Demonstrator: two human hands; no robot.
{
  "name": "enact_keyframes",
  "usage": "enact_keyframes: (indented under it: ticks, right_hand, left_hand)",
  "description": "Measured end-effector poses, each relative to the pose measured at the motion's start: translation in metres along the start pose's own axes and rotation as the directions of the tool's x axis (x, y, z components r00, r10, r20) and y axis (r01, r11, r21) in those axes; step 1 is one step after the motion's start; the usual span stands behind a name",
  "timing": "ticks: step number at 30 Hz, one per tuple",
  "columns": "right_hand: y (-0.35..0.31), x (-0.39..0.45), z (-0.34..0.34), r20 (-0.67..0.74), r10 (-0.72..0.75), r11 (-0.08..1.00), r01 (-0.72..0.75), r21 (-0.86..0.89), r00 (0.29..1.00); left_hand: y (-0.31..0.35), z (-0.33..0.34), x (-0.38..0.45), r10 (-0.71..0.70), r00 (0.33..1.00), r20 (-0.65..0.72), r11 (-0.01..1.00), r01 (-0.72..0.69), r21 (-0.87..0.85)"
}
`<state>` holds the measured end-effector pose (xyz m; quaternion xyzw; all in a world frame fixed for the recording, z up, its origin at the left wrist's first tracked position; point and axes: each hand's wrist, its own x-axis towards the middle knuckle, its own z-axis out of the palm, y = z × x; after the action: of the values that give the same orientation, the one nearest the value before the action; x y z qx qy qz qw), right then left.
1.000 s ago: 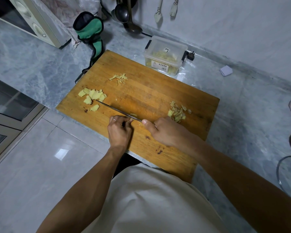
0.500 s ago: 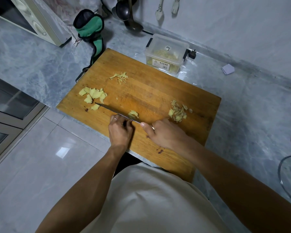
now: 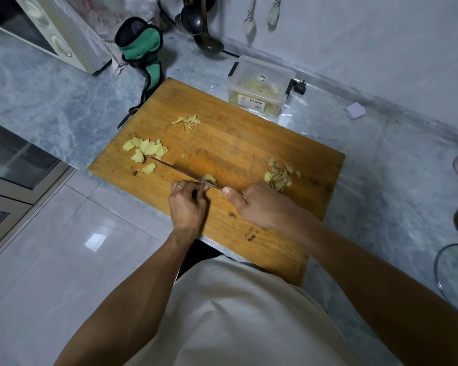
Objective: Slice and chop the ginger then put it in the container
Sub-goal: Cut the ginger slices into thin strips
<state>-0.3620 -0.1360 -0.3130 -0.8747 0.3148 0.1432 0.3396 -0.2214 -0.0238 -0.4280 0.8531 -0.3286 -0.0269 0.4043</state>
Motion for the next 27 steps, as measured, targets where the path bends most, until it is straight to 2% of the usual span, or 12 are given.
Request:
enact_keyframes:
  ticks: [10,14,27]
  right_hand:
    - [0.005,0.005,0.016,0.014,0.039,0.999,-0.039,-0.014,0.999]
    - [0.004,0.005,0.009,0.010,0.031,0.999,-0.032,0.023,0.999]
    - [-0.002,0.004,-0.002,0.007,-0.007,0.995,0.006,0.098,1.000]
  left_hand:
    - [0.001,-0.001,0.001,0.006,1.000,0.010,0.999,-0.007,0.052]
    - [0.001,0.000,0.000,-0.016,1.000,0.005,1.000,0.016,-0.009]
    - [-0.005,0.003,0.000,-0.005,1.000,-0.001,1.000,0.005,-0.012]
